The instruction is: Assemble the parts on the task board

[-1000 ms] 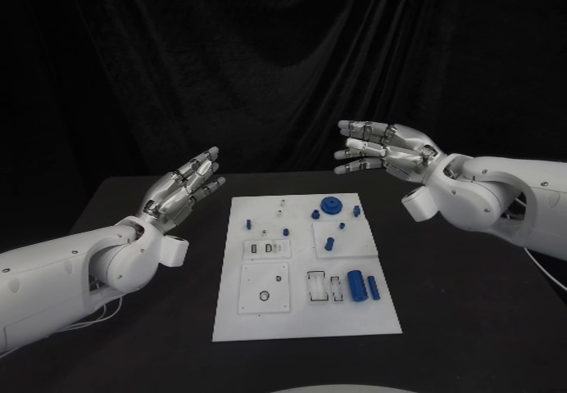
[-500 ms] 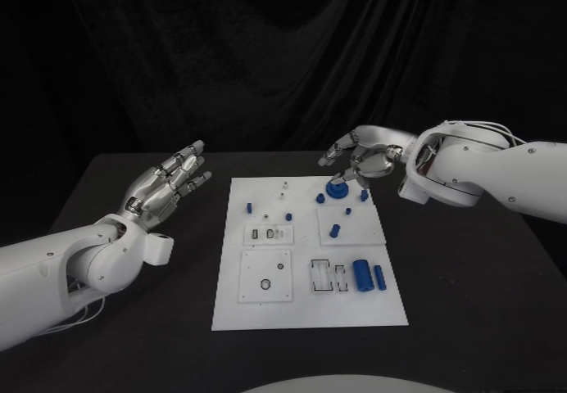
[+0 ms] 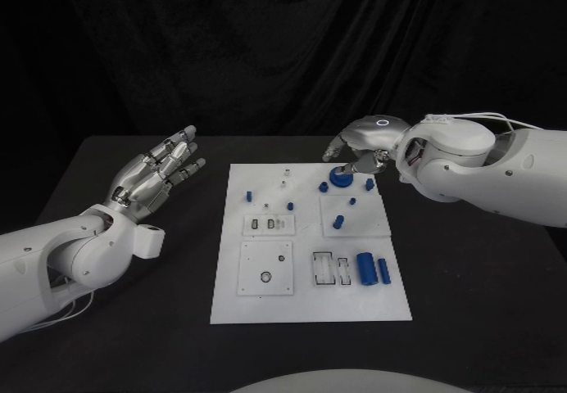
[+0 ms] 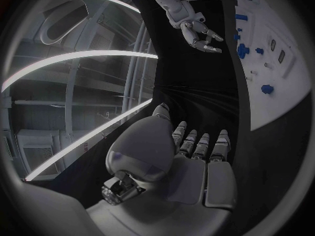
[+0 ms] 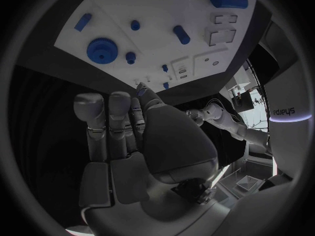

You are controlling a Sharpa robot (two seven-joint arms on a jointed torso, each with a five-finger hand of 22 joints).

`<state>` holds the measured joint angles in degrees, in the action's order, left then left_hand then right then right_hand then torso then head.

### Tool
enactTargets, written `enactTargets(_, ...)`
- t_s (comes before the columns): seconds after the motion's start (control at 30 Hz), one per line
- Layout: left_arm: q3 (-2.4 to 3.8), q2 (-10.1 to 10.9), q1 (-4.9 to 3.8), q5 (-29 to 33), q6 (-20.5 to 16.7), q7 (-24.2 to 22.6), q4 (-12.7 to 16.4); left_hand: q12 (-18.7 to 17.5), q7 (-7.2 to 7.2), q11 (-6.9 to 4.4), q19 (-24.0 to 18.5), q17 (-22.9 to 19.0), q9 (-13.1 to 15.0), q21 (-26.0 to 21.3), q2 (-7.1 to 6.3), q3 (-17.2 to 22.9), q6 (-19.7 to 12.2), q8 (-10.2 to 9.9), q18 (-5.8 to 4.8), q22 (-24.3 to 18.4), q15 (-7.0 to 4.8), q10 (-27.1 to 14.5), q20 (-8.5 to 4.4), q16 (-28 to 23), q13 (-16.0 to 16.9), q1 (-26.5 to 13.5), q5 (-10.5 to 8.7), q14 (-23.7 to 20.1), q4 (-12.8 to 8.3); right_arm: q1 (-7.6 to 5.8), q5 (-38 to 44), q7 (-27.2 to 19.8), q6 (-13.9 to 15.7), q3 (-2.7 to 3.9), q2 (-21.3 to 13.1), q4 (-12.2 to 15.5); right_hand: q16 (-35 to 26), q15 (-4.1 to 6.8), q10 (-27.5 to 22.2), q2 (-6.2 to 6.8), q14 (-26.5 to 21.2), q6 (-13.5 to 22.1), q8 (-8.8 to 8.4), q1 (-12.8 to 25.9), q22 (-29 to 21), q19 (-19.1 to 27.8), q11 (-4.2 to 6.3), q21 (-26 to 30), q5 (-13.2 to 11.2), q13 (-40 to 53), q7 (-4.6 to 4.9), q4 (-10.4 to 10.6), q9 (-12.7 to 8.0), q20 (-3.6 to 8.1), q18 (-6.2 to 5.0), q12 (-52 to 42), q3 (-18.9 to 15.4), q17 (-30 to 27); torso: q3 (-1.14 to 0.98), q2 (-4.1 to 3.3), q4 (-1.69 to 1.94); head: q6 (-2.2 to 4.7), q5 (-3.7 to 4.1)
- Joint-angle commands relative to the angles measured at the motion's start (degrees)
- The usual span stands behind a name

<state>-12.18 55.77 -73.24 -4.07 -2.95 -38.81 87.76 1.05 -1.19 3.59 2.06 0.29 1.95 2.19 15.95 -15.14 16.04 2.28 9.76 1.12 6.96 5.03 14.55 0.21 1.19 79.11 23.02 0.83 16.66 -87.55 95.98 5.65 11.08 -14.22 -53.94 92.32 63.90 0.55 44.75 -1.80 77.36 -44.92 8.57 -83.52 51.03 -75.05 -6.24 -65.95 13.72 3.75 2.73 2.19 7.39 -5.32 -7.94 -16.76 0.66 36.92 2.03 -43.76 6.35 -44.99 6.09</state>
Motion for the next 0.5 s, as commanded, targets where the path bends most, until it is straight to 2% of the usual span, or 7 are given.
enactTargets(0.03,0.05,0.2,-0.31,-0.3,0.0,-10.2,0.5,-0.1,0.34,0.21,-0.1,-0.1,0.1,-0.3,0.03,0.0,0.3,0.1,0.64,-0.1,-0.15,-0.2,-0.3,0.0,-0.1,0.6,0.34,-0.3,0.0,-0.07,5.9,3.0,2.3,0.04,-0.1,0.3,0.4,0.06,0.4,0.6,0.4,0.1,-0.29,0.0,0.7,-0.4,0.02,-0.5,-0.5,0.1,-0.16,0.1,0.0,-0.04,0.71,0.3,0.4,0.6,0.58,-1.66,1.15,0.74,1.04)
enactTargets(0.07,0.05,0.3,-0.36,-0.3,0.0,-10.2,0.6,-0.1,0.45,0.24,-0.1,-0.1,0.1,-0.3,0.02,0.0,0.4,0.1,0.63,-0.1,-0.11,-0.3,-0.28,0.0,-0.1,0.7,0.45,-0.3,0.0,-0.07,6.0,3.1,2.2,0.04,-0.1,0.4,0.6,0.06,0.4,0.68,0.5,0.1,-0.42,0.0,1.2,-0.5,0.02,-0.9,-0.6,0.1,-0.22,0.1,0.0,-0.04,0.78,0.4,0.5,0.9,0.86,-2.18,1.5,1.14,1.46)
enactTargets(0.13,0.05,0.4,-0.47,-0.3,0.0,-10.2,0.7,-0.1,0.46,0.25,0.0,-0.1,0.1,-0.3,0.02,0.0,0.4,0.1,0.63,-0.1,-0.11,-0.3,-0.28,0.0,-0.1,0.7,0.46,-0.3,0.0,-0.06,6.2,3.1,1.9,0.04,0.0,0.3,0.8,0.06,0.5,0.81,0.6,0.1,-0.58,0.2,1.7,-0.5,0.03,-1.2,-0.9,0.1,-0.24,0.2,0.0,-0.05,0.83,0.6,0.7,1.3,1.0,-2.4,1.67,1.19,1.68)
enactTargets(0.17,0.05,0.4,-0.54,-0.3,0.2,-10.2,0.8,-0.1,0.46,0.25,0.0,-0.1,0.1,-0.3,0.02,0.0,0.4,0.1,0.63,-0.1,-0.11,-0.2,-0.27,0.0,-0.1,0.7,0.47,-0.3,0.0,-0.04,6.2,3.0,1.7,0.04,0.0,0.2,1.1,0.09,1.0,0.93,0.7,-0.1,-0.66,0.4,2.3,-0.5,0.12,-1.7,-1.1,0.2,-0.23,0.3,0.0,-0.04,0.88,0.7,0.9,1.8,1.23,-2.86,1.96,1.5,2.1)
enactTargets(0.27,0.05,0.4,-0.61,-0.3,0.5,-10.2,0.8,-0.1,0.58,0.3,0.0,-0.1,0.1,-0.3,0.05,0.0,0.3,0.1,0.63,-0.1,0.0,-0.3,-0.23,0.0,-0.1,0.8,0.64,-0.2,0.0,0.01,6.3,2.8,1.4,0.04,0.2,0.1,1.6,0.23,2.9,1.16,0.8,-1.5,-0.41,0.7,3.4,-0.3,0.35,-2.5,-1.3,0.5,-0.11,0.5,0.5,0.03,0.95,0.2,1.5,2.5,1.43,-3.34,2.22,1.87,2.62)
enactTargets(0.37,0.05,0.4,-0.64,-0.3,0.9,-10.3,0.9,-0.1,0.69,0.39,0.0,-0.1,0.1,-0.2,0.09,0.1,0.4,0.1,0.64,-0.1,0.18,-0.2,-0.16,0.1,0.0,1.0,0.79,-0.2,0.0,0.14,6.4,2.5,0.9,0.03,0.2,-0.1,2.4,0.22,4.4,1.52,1.2,-1.3,-0.88,0.9,4.8,-0.5,0.46,-3.5,-1.3,0.8,-0.6,0.6,0.7,0.06,1.12,-0.3,2.1,3.6,1.56,-3.54,2.37,1.89,2.82)
enactTargets(0.5,0.05,0.3,-0.67,-0.3,1.2,-10.4,0.8,-0.1,0.74,0.41,0.0,0.0,0.1,-0.2,0.11,0.2,0.5,0.1,0.64,-0.1,0.28,-0.1,-0.12,0.1,0.0,1.1,0.91,-0.1,-0.1,0.44,6.4,2.1,0.3,0.03,0.2,-0.3,2.4,0.27,4.6,1.71,1.2,-1.2,-1.05,0.9,5.0,-0.4,0.52,-3.6,-0.9,0.9,-0.65,0.6,0.8,0.08,1.12,-0.3,2.3,3.7,1.78,-3.85,2.69,1.88,3.19)
